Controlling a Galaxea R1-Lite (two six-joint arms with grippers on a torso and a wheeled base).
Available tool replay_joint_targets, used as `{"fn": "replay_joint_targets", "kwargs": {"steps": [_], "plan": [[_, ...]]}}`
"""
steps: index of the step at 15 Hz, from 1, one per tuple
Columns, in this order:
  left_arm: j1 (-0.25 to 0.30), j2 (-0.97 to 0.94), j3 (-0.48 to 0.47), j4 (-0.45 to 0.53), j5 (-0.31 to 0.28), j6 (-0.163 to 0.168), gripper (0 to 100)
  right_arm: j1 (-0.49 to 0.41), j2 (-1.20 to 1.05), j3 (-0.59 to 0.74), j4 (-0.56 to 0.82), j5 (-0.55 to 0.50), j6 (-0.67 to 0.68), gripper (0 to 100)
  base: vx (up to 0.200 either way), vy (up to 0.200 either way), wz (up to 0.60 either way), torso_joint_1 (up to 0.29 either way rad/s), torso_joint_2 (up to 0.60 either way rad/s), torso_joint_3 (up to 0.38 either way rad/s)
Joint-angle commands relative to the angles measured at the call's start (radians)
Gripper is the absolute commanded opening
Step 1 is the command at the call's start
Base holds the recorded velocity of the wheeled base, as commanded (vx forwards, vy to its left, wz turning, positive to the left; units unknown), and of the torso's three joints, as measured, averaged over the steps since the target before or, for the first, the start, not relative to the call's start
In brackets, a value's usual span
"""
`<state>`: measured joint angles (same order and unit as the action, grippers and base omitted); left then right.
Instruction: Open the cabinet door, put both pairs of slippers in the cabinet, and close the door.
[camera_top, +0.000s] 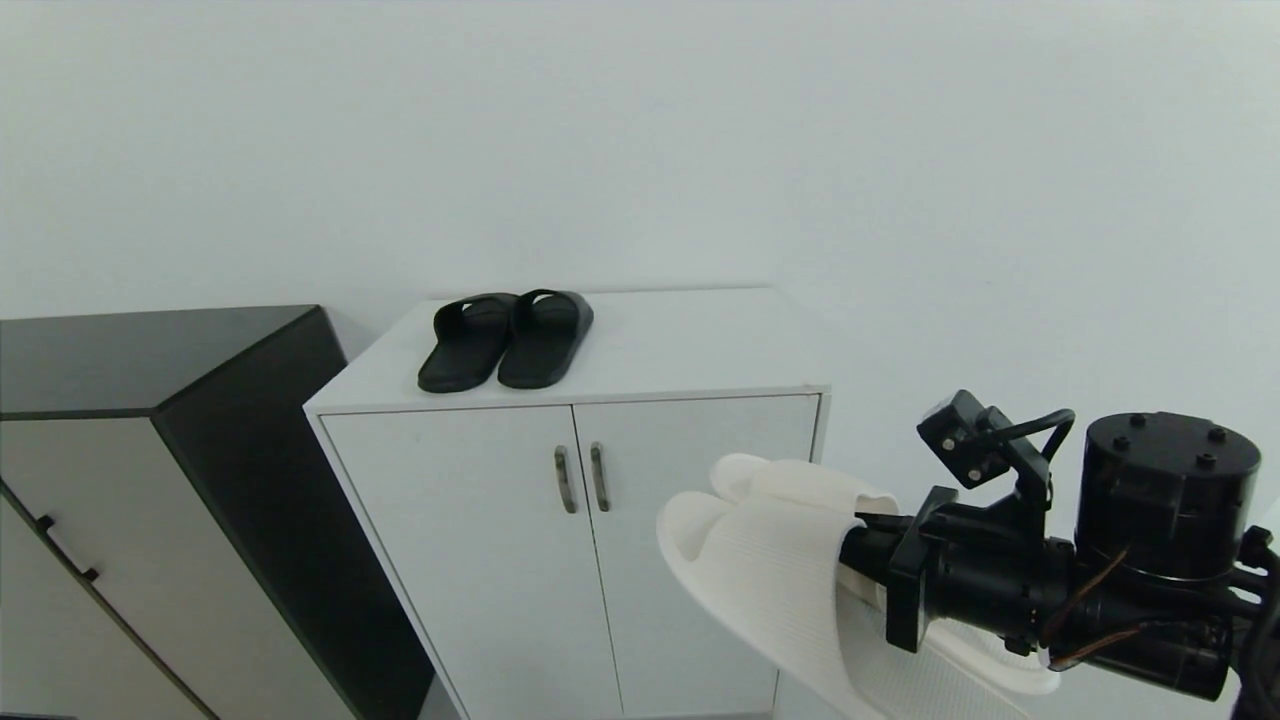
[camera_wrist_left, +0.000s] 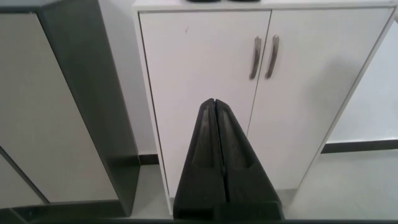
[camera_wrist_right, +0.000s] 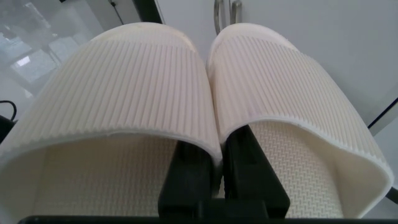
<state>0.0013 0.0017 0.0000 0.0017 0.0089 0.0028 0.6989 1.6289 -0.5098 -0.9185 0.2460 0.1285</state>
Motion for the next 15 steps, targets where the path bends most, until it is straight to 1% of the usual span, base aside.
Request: {"fn": "replay_joint_targets", "kwargs": {"steps": [1,6,7,11,13,14,15], "plan": [[0.000,0.000,0.000,0.000,0.000,-0.003,0,0.001,0.011,0.001,0.000,0.001,0.000,0,0.000,0.000,0.00,-0.266,0.54,0.276],[0.000,0.000,0.000,0.000,0.000,-0.003,0,0.001,0.011,0.004,0.000,0.001,0.000,0,0.000,0.000,0.00,-0.259,0.52,0.264],[0.000,0.000,0.000,0.000,0.000,-0.003,100,0.001,0.011,0.007,-0.002,0.001,0.000,0,0.000,0.000,0.00,-0.246,0.52,0.251],[0.000,0.000,0.000,0.000,-0.012,0.003,100,0.001,0.012,0.016,-0.020,0.001,0.000,0,0.000,0.000,0.00,-0.235,0.49,0.244],[0.000,0.000,0.000,0.000,-0.009,0.002,100,0.001,0.015,0.022,-0.026,0.001,0.000,0,0.000,0.000,0.00,-0.232,0.47,0.234],[0.000,0.000,0.000,-0.005,0.002,-0.001,100,0.001,0.015,0.027,-0.036,0.001,0.000,0,0.000,0.000,0.00,-0.237,0.48,0.237],[0.000,0.000,-0.048,-0.058,0.046,-0.018,100,0.002,0.019,0.030,-0.048,0.001,0.000,0,0.000,0.000,0.00,-0.232,0.47,0.237]]}}
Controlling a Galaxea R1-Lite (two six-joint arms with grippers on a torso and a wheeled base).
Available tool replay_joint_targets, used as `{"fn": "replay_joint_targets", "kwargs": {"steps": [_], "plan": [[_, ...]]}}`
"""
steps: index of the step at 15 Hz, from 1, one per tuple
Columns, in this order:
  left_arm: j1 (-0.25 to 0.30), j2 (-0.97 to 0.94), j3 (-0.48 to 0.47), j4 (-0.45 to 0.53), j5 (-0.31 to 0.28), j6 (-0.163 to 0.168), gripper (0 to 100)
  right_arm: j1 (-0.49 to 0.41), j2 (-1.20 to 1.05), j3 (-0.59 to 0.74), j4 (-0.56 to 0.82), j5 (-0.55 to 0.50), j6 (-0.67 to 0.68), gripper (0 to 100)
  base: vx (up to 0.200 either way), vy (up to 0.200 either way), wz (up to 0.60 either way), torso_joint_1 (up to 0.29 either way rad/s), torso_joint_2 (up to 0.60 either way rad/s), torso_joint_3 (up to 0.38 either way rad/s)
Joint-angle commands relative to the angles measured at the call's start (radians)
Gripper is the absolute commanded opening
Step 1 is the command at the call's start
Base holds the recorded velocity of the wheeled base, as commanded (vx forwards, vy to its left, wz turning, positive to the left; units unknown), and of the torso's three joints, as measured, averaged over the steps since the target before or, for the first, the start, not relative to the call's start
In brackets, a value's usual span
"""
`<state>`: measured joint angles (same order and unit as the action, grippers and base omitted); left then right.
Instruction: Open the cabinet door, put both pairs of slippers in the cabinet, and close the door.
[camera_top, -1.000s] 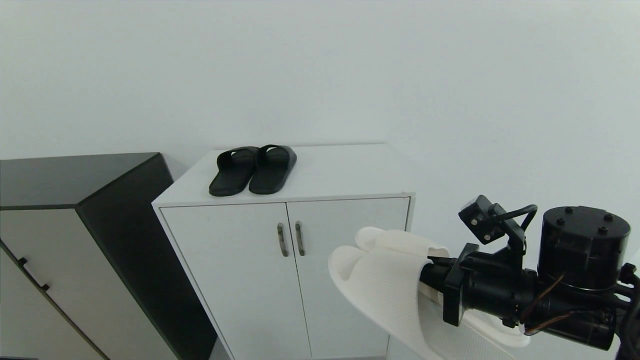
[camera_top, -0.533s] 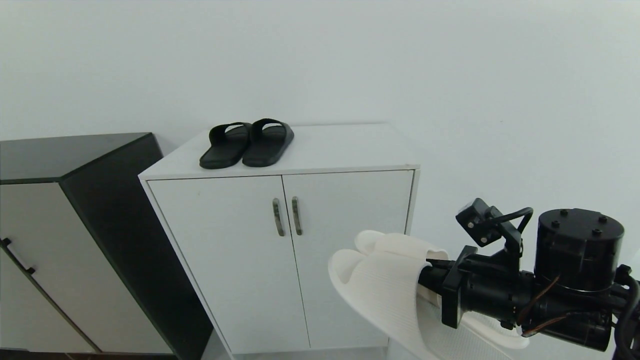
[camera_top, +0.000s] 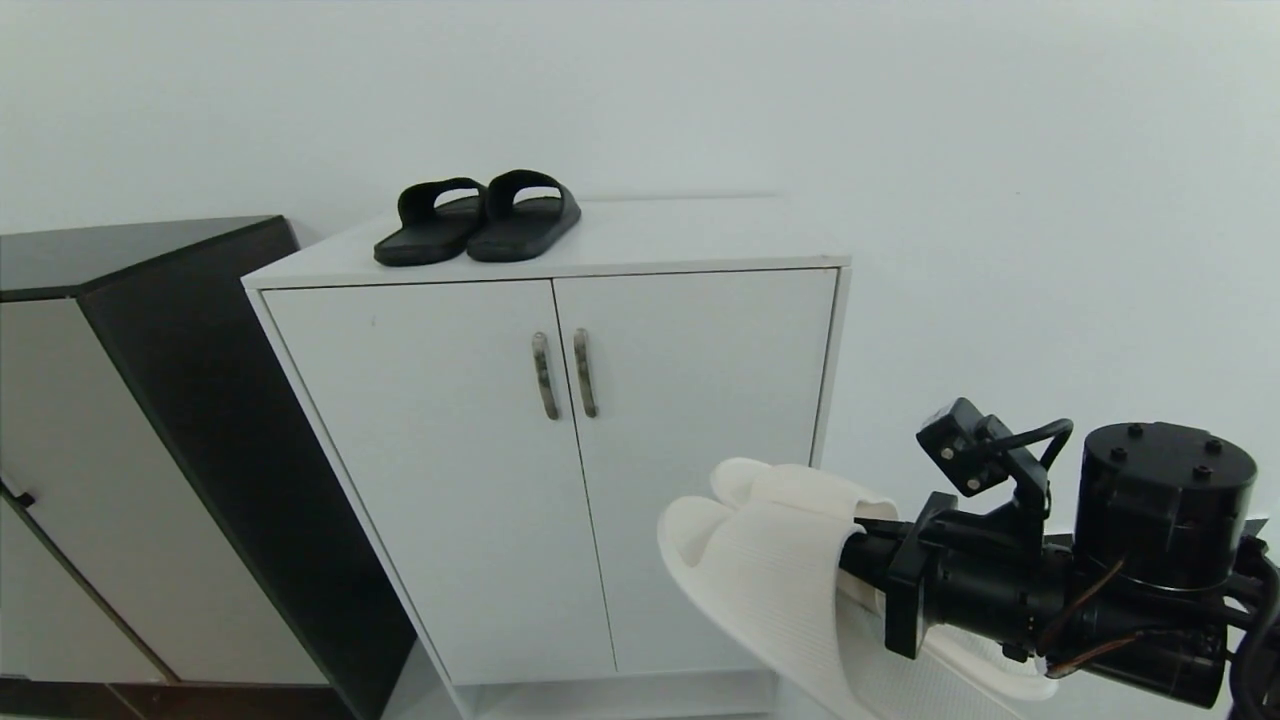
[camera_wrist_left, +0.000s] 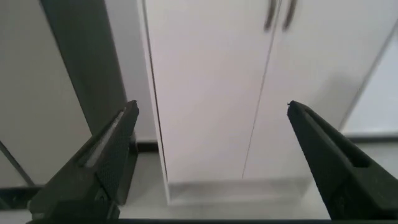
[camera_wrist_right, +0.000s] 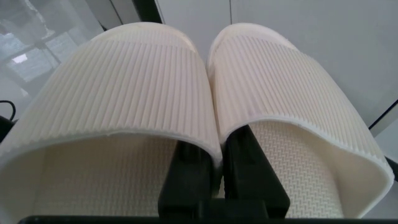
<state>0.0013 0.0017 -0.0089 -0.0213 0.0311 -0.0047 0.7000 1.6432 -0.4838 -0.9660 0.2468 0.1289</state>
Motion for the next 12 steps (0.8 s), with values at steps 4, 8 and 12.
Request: {"fn": "replay_joint_targets", "kwargs": {"steps": [4,8,12], "plan": [[-0.007,0.210,-0.260,-0.012,-0.031,-0.063,100,0.009,0.004,0.010,-0.002,0.000,-0.002,0,0.000,0.000,0.00,-0.229,0.45,0.207],[-0.012,0.514,-0.335,-0.151,-0.221,-0.077,100,0.009,0.004,0.014,-0.004,-0.001,0.000,0,0.000,0.000,0.00,-0.199,0.36,0.187],[-0.012,0.807,-0.441,-0.301,-0.356,-0.031,100,0.009,0.004,0.016,-0.004,-0.001,0.000,0,0.000,0.000,0.00,-0.032,0.14,0.039]]}}
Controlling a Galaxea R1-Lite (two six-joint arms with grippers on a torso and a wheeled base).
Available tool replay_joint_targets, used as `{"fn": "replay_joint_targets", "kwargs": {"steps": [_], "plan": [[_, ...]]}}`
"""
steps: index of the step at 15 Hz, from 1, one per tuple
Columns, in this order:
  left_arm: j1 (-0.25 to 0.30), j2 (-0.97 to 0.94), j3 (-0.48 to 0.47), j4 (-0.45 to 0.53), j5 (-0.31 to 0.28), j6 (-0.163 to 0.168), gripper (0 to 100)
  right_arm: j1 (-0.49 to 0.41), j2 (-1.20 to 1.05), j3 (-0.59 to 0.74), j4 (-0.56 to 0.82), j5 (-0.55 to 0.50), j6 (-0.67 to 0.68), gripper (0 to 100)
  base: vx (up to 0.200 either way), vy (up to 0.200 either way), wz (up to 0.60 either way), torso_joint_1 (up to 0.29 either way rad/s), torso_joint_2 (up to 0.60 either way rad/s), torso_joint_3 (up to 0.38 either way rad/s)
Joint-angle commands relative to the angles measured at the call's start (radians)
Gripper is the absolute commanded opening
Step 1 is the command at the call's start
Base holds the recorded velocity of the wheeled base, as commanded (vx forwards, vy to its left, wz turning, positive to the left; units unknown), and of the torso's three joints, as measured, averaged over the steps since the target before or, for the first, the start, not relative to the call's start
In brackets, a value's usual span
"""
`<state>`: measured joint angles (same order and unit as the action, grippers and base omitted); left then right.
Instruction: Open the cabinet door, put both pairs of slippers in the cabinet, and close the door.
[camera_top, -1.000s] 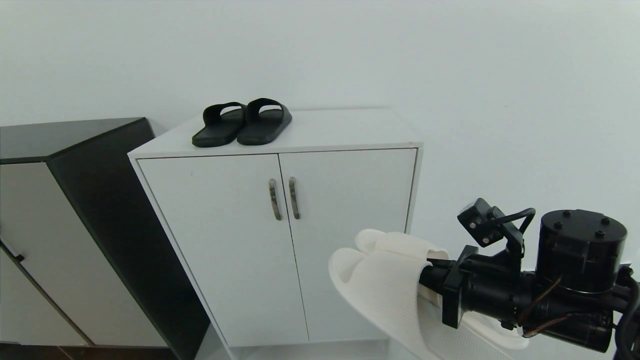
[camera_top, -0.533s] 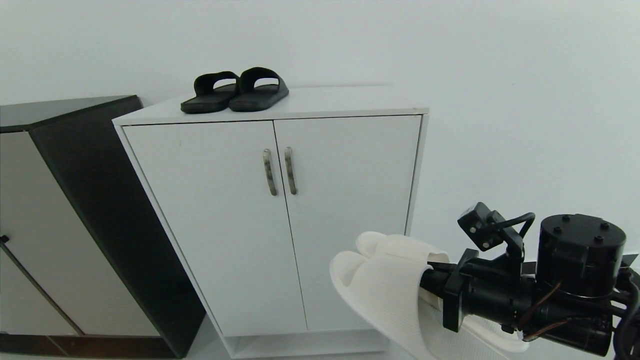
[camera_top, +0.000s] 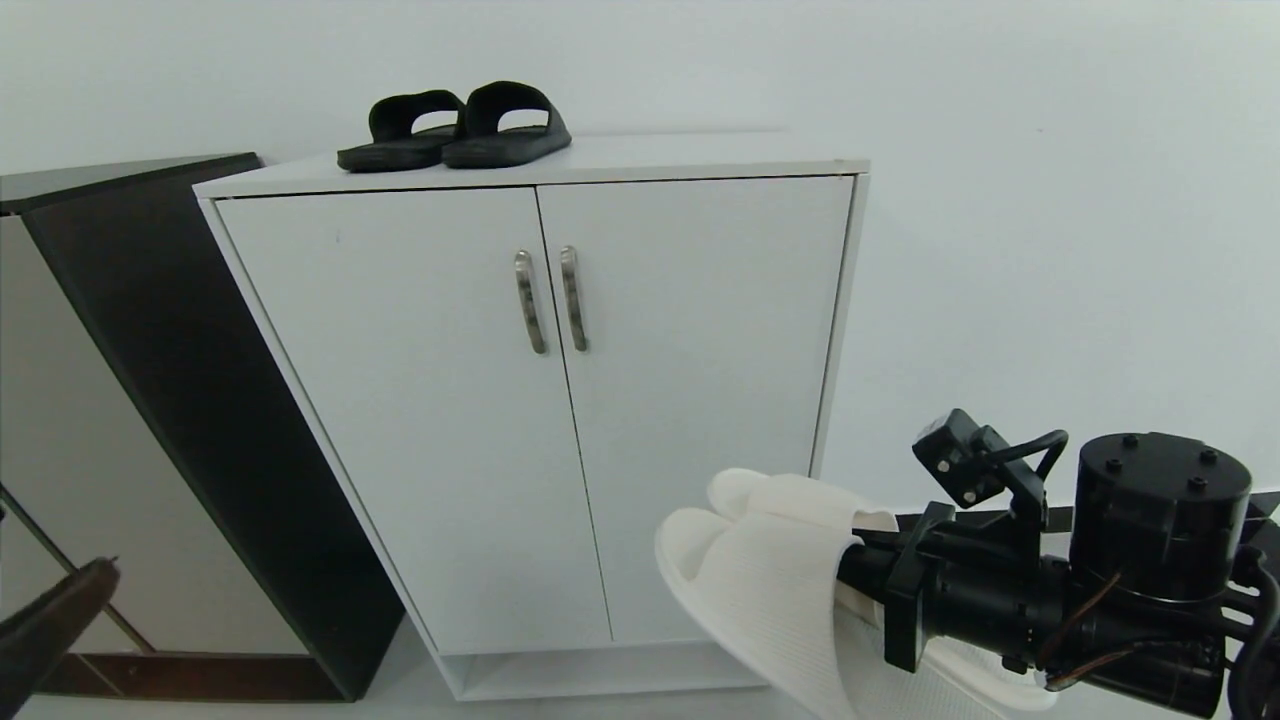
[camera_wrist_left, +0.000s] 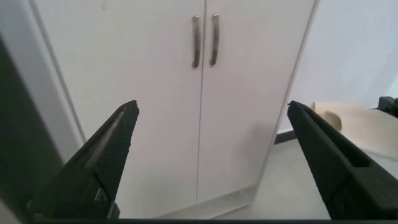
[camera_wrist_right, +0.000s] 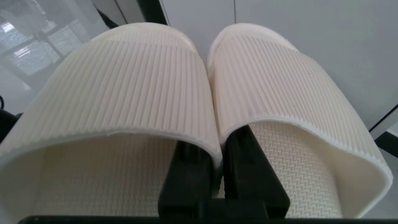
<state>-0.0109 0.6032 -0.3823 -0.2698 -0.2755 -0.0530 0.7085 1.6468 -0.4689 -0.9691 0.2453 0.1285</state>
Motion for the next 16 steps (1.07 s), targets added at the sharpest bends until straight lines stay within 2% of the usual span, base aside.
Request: {"fn": "replay_joint_targets", "kwargs": {"steps": [1,2,4,6,7,8,9,10,11,12,14,16], "plan": [[-0.003,0.271,-0.096,-0.081,-0.054,0.021,100,0.000,0.001,0.001,0.000,0.002,0.000,0,0.000,0.000,0.00,0.000,0.00,0.000],[-0.012,0.317,-0.113,-0.109,-0.056,0.021,100,0.000,0.002,0.001,0.000,0.002,0.000,0,0.000,0.000,0.00,0.000,0.00,0.000],[-0.069,0.481,-0.145,-0.264,-0.054,0.016,100,0.000,0.004,0.001,0.000,0.002,0.000,0,0.000,0.000,0.00,0.000,0.00,0.000],[-0.152,0.624,-0.174,-0.405,-0.050,0.005,100,0.003,0.007,0.001,0.000,0.002,-0.001,0,0.000,0.000,0.00,0.000,0.00,0.000],[-0.192,0.661,-0.193,-0.440,-0.048,-0.011,100,0.008,0.007,0.003,0.000,0.000,-0.001,0,0.000,0.000,0.00,0.000,0.00,0.000],[-0.253,0.695,-0.242,-0.445,-0.045,-0.041,100,0.008,0.005,0.003,0.000,0.000,-0.001,0,0.000,0.000,0.00,0.000,0.00,0.000],[-0.317,0.718,-0.299,-0.430,-0.051,-0.103,100,0.008,0.005,0.003,0.000,0.000,-0.001,0,0.000,0.000,0.00,0.000,0.00,0.000],[-0.351,0.739,-0.354,-0.390,-0.056,-0.150,100,0.008,0.005,0.004,0.000,0.000,-0.001,0,0.000,0.000,0.00,0.000,0.00,0.000],[-0.383,0.748,-0.406,-0.333,-0.088,-0.189,100,0.009,0.004,0.010,0.000,0.002,-0.001,0,0.000,0.000,0.00,0.000,0.00,0.000],[-0.400,0.748,-0.428,-0.293,-0.169,-0.223,100,0.011,0.004,0.009,-0.002,0.002,-0.001,0,0.000,0.000,0.00,0.000,0.00,0.000],[-0.390,0.768,-0.458,-0.264,-0.350,-0.232,100,0.019,0.004,0.015,-0.022,0.002,-0.001,0,0.000,0.000,0.00,0.000,0.00,0.000],[-0.337,0.822,-0.515,-0.258,-0.449,-0.232,100,0.020,0.005,0.019,-0.033,0.002,-0.001,0,0.000,0.000,0.00,0.000,0.00,0.000]]}}
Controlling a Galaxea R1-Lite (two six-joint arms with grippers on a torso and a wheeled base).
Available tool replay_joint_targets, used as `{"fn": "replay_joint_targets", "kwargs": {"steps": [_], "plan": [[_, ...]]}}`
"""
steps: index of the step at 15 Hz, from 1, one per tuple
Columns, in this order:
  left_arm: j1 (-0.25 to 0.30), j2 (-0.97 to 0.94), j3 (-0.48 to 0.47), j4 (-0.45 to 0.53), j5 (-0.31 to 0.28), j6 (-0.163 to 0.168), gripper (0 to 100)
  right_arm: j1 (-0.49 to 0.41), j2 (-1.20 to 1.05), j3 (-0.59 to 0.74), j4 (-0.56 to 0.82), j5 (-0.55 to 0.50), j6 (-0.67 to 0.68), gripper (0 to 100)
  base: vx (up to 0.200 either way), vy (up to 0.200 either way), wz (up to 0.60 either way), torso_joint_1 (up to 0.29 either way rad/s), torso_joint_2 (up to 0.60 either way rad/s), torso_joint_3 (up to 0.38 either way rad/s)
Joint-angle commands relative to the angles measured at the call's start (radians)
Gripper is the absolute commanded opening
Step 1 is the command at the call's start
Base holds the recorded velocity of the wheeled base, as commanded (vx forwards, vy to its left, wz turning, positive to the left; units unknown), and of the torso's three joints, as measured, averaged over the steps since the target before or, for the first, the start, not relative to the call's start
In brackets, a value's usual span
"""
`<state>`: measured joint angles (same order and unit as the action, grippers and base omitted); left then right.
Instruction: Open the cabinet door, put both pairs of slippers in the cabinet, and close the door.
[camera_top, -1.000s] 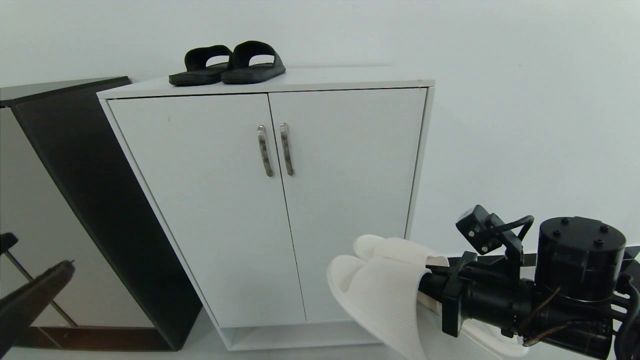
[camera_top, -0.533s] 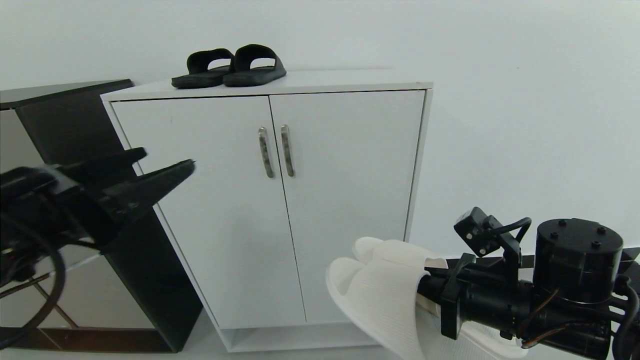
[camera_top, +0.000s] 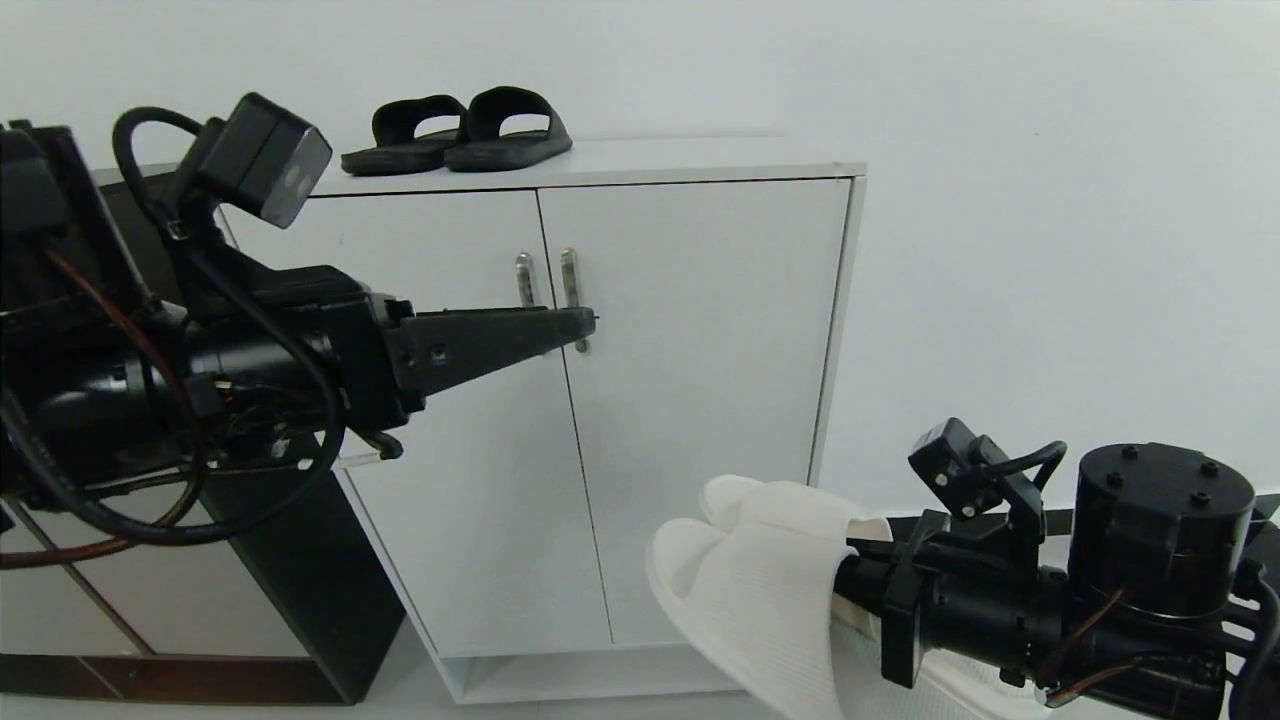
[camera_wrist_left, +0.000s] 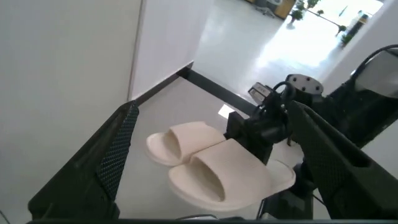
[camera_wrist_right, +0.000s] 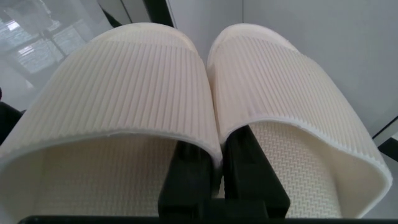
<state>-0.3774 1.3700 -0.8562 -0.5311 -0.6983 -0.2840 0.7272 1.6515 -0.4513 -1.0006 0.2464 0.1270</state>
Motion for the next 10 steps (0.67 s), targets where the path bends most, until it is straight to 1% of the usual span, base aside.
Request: {"fn": "replay_joint_targets", "kwargs": {"steps": [1,3,4,5,8,10], "plan": [[0.058,0.084,-0.075,0.005,-0.059,-0.001,100,0.000,0.001,0.002,-0.001,0.001,0.000,0,0.000,0.000,0.00,0.000,0.00,0.000],[0.086,0.156,-0.139,0.019,-0.064,0.003,100,0.000,0.001,0.002,-0.001,0.001,0.000,0,0.000,0.000,0.00,0.000,0.00,0.000],[0.114,0.202,-0.170,0.020,-0.063,0.005,100,0.000,0.002,0.002,-0.001,0.001,0.000,0,0.000,0.000,0.00,0.000,0.00,0.000],[0.130,0.221,-0.179,0.020,-0.063,0.005,100,0.000,0.002,0.002,-0.003,0.001,0.000,0,0.000,0.000,0.00,0.000,0.00,0.000],[0.153,0.262,-0.193,0.020,-0.063,0.006,100,0.000,0.004,0.002,-0.003,0.001,0.000,0,0.000,0.000,0.00,0.000,0.00,0.000],[0.158,0.297,-0.221,0.019,-0.063,0.016,100,0.000,0.004,0.002,-0.001,0.001,0.000,0,0.000,0.000,0.00,0.000,0.00,0.000]]}}
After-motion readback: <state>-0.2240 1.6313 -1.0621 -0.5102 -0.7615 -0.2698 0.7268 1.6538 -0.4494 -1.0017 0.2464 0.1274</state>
